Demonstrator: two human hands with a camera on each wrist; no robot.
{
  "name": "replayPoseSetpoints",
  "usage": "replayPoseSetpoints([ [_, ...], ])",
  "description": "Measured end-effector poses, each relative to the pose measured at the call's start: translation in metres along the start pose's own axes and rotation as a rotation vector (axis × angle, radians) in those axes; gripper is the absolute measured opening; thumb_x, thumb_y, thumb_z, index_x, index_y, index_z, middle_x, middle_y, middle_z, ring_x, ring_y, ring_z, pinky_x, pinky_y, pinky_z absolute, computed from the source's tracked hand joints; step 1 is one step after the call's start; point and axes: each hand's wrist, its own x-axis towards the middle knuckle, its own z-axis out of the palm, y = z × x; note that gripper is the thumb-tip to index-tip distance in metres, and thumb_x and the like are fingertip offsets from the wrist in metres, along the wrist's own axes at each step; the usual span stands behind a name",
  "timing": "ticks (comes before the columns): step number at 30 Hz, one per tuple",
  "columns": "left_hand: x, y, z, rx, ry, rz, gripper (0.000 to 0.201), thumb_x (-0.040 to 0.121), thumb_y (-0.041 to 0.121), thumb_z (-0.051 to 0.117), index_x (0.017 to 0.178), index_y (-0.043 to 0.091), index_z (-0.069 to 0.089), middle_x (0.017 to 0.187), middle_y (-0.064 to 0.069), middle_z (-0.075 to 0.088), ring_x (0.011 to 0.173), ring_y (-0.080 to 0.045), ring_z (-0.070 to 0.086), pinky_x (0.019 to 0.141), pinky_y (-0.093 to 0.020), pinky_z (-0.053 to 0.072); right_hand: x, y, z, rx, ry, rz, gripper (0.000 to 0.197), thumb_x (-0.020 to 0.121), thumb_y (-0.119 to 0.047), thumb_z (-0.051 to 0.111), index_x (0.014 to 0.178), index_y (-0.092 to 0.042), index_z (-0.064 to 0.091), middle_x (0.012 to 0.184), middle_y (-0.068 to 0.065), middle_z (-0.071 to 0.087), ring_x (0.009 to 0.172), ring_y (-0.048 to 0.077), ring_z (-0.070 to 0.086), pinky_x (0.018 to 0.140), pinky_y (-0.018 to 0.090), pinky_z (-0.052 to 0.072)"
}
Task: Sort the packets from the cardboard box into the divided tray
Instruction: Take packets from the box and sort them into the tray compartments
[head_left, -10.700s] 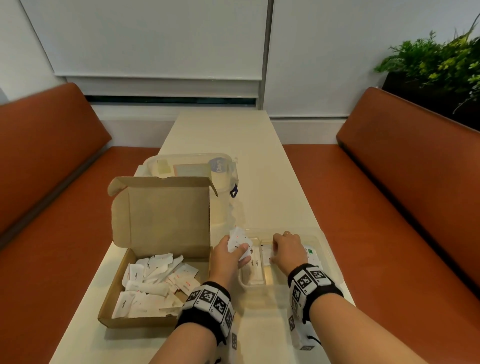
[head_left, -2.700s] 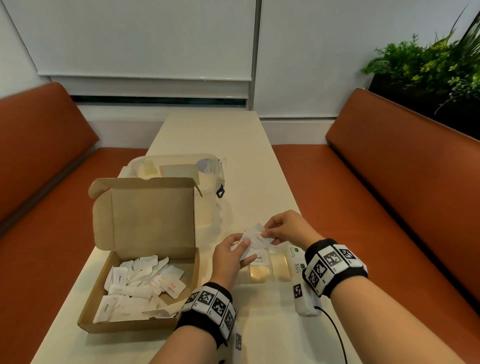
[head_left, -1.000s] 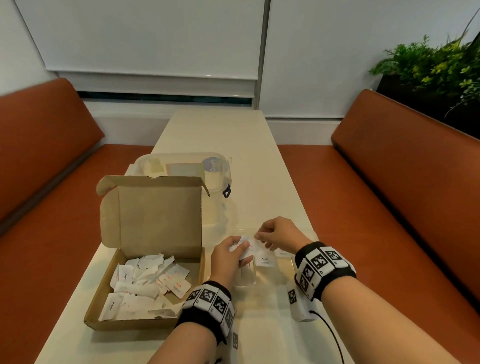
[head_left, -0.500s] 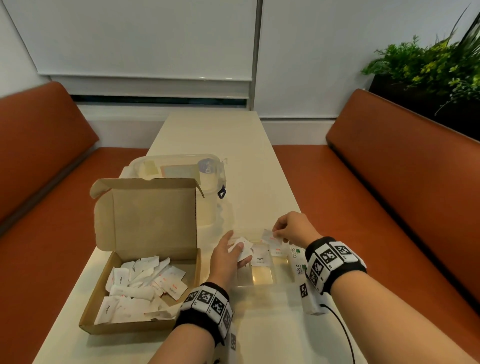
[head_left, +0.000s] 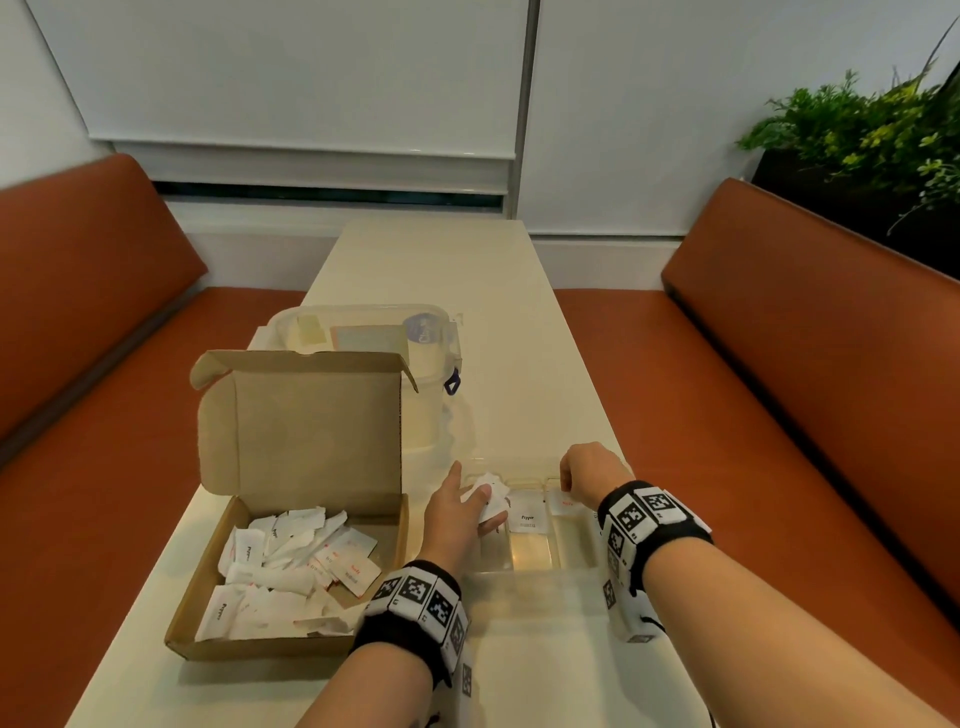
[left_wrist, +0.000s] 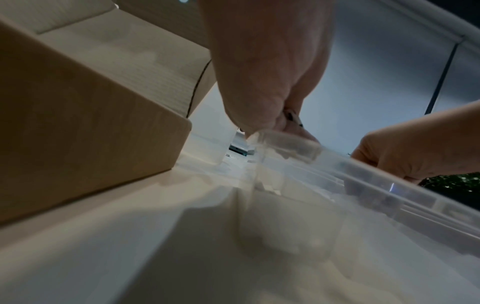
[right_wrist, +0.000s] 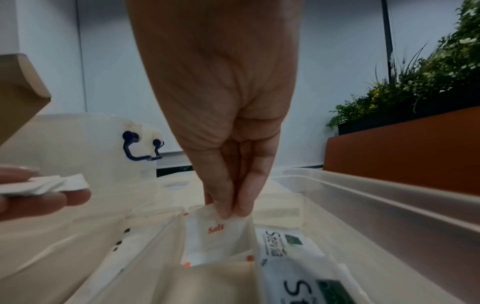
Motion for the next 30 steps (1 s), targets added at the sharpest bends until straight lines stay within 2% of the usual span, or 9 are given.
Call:
replayPoseSetpoints([
  [5, -0.002, 0.002, -0.002, 0.026, -0.012, -0.003, 0.059, 0.096, 0.003, 0.05, 0.149, 0.015, 0.027, 0.143, -0.014, 0.037, 0.109, -0.024, 0.054, 0.064, -0.022, 0.059, 0.0, -0.003, 0.004, -0.05, -0.005, -0.009, 0.028, 0.09, 0.004, 0.047, 0.108, -0.002, 0.067, 0.114, 0.013, 0.065, 0.104, 0.027, 0.063, 0.088, 0.029, 0.051],
  [8, -0.002, 0.002, -0.001, 0.057, -0.01, 0.004, 0.06, 0.096, 0.003, 0.05, 0.15, 0.015, 0.026, 0.143, -0.014, 0.037, 0.113, -0.025, 0.053, 0.067, -0.023, 0.059, -0.001, -0.003, 0.004, -0.06, 0.007, -0.02, 0.029, 0.09, 0.005, 0.045, 0.108, -0.002, 0.066, 0.114, 0.014, 0.065, 0.104, 0.027, 0.063, 0.087, 0.029, 0.05],
  [12, -0.003, 0.002, -0.001, 0.061, -0.01, 0.017, 0.06, 0.096, 0.004, 0.05, 0.15, 0.015, 0.025, 0.141, -0.012, 0.037, 0.112, -0.023, 0.054, 0.066, -0.022, 0.059, -0.001, -0.002, 0.004, -0.057, 0.0, -0.024, 0.028, 0.09, 0.005, 0.045, 0.109, -0.001, 0.065, 0.114, 0.014, 0.064, 0.092, 0.023, 0.06, 0.086, 0.029, 0.05],
  [16, -0.005, 0.004, -0.001, 0.071, -0.002, 0.032, 0.05, 0.096, 0.003, 0.05, 0.143, 0.015, 0.038, 0.129, -0.009, 0.041, 0.11, -0.024, 0.055, 0.066, -0.022, 0.059, -0.003, -0.002, 0.006, 0.003, 0.02, -0.042, 0.025, 0.088, 0.004, 0.049, 0.107, -0.001, 0.064, 0.114, 0.014, 0.063, 0.102, 0.027, 0.062, 0.086, 0.03, 0.05],
  [19, -0.008, 0.006, 0.001, 0.054, -0.013, 0.053, 0.029, 0.095, 0.004, 0.052, 0.122, 0.013, 0.056, 0.124, -0.01, 0.049, 0.105, -0.024, 0.059, 0.064, -0.022, 0.058, -0.005, -0.007, 0.003, 0.171, 0.131, -0.069, 0.017, 0.089, -0.004, 0.054, 0.102, -0.005, 0.065, 0.106, 0.01, 0.064, 0.095, 0.023, 0.061, 0.084, 0.029, 0.051],
  [22, -0.011, 0.008, 0.003, 0.01, -0.015, 0.05, 0.01, 0.092, 0.005, 0.058, 0.098, 0.012, 0.062, 0.116, -0.014, 0.057, 0.092, -0.019, 0.063, 0.062, -0.022, 0.058, -0.012, -0.019, 0.0, 0.506, 0.19, -0.127, 0.01, 0.089, -0.014, 0.061, 0.089, -0.006, 0.066, 0.084, 0.006, 0.066, 0.072, 0.017, 0.062, 0.07, 0.027, 0.054],
  [25, -0.013, 0.009, 0.005, -0.049, 0.016, 0.041, 0.007, 0.09, 0.006, 0.062, 0.096, 0.01, 0.059, 0.113, -0.012, 0.053, 0.094, -0.022, 0.062, 0.059, -0.02, 0.057, -0.024, -0.032, 0.003, 0.829, 0.123, -0.153, 0.01, 0.088, -0.016, 0.064, 0.082, -0.008, 0.065, 0.073, 0.005, 0.064, 0.054, 0.011, 0.061, 0.053, 0.019, 0.052],
  [27, -0.015, 0.012, 0.006, -0.092, 0.043, 0.037, 0.008, 0.091, 0.009, 0.062, 0.093, 0.014, 0.056, 0.107, -0.007, 0.052, 0.099, -0.028, 0.064, 0.057, -0.018, 0.055, -0.03, -0.038, 0.009, 0.946, 0.116, -0.139, 0.013, 0.083, -0.017, 0.07, 0.079, -0.009, 0.061, 0.07, 0.005, 0.062, 0.053, 0.012, 0.062, 0.05, 0.019, 0.051],
  [30, -0.015, 0.016, 0.008, -0.15, 0.044, 0.025, 0.004, 0.094, 0.013, 0.057, 0.095, 0.014, 0.054, 0.104, -0.008, 0.055, 0.102, -0.036, 0.065, 0.055, -0.017, 0.054, -0.036, -0.043, 0.019, 1.042, 0.09, -0.088, 0.025, 0.075, -0.015, 0.079, 0.082, -0.007, 0.056, 0.07, 0.005, 0.057, 0.055, 0.017, 0.061, 0.049, 0.02, 0.051],
])
